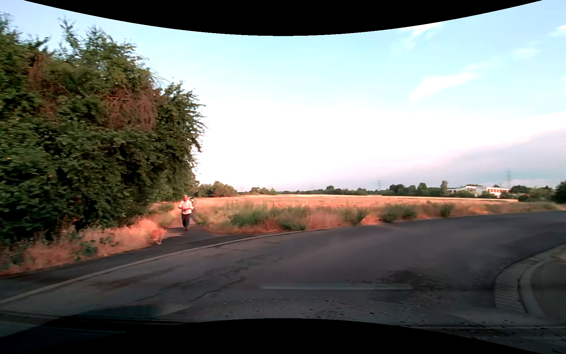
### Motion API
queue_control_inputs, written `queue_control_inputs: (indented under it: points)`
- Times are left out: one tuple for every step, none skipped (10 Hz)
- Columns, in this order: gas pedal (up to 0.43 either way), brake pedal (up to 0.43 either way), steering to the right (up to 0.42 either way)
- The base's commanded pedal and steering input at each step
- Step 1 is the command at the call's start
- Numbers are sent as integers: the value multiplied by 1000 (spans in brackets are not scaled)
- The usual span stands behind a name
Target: Follow the waypoints while adhering to traffic rules and regulations
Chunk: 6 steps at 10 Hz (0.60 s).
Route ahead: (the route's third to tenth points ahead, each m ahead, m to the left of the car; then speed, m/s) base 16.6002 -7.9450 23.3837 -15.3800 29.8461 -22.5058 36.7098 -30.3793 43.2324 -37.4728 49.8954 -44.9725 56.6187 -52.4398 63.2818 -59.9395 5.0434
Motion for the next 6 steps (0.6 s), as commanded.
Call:
queue_control_inputs:
  points:
    - [0,0,337]
    - [8,0,339]
    - [20,0,339]
    - [39,0,339]
    - [47,0,339]
    - [47,0,339]
